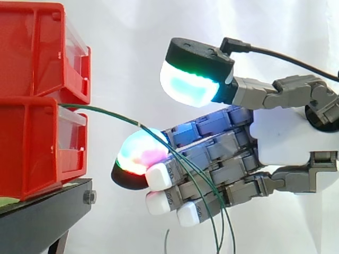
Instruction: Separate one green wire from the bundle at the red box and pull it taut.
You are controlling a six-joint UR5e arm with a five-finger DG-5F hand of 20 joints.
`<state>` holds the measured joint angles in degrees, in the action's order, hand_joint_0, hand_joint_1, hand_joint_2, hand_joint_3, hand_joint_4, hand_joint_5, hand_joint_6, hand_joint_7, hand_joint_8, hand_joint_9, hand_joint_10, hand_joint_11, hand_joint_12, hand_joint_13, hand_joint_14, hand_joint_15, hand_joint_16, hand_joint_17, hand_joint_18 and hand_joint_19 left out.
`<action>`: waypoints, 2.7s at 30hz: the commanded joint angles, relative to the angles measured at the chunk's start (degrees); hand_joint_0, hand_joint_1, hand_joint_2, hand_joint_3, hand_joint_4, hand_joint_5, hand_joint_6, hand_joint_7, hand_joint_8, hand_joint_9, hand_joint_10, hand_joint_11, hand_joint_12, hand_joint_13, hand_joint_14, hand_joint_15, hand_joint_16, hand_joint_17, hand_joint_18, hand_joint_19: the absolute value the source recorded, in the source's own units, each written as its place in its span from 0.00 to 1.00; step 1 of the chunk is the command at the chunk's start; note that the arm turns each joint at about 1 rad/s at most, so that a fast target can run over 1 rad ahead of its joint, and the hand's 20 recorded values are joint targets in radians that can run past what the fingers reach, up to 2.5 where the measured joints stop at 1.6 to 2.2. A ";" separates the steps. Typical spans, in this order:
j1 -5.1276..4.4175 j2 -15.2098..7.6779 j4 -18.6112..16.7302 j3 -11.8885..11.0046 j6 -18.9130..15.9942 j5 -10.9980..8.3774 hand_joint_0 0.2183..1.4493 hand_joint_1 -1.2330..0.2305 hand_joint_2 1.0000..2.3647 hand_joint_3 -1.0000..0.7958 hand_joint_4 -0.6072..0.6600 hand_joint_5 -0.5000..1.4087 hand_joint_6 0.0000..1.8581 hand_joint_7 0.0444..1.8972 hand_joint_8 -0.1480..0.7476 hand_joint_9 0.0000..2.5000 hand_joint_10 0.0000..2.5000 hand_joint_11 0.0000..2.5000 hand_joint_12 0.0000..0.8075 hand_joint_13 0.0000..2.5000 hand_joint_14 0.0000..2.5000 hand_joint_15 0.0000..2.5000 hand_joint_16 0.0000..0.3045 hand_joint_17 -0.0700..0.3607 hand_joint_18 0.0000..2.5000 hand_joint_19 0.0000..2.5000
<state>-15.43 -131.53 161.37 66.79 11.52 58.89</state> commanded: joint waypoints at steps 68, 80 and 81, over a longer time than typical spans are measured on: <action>2.60 -3.56 10.64 -9.31 -6.60 5.71 0.33 0.35 0.01 0.43 0.60 0.16 0.48 0.44 0.50 0.44 0.01 0.39 0.44 0.37 0.01 0.24 0.18 0.45 0.28 0.26; 2.60 -2.16 13.89 -10.19 -6.33 5.62 0.36 0.31 0.00 0.30 0.59 0.17 0.49 0.44 0.50 0.45 0.01 0.38 0.43 0.37 0.01 0.24 0.17 0.44 0.29 0.26; 2.51 -2.07 14.41 -10.28 -6.16 5.71 0.35 0.33 0.00 0.29 0.60 0.17 0.49 0.45 0.50 0.45 0.01 0.38 0.43 0.37 0.01 0.23 0.17 0.44 0.29 0.26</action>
<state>-12.84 -134.08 174.85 56.56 5.09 64.58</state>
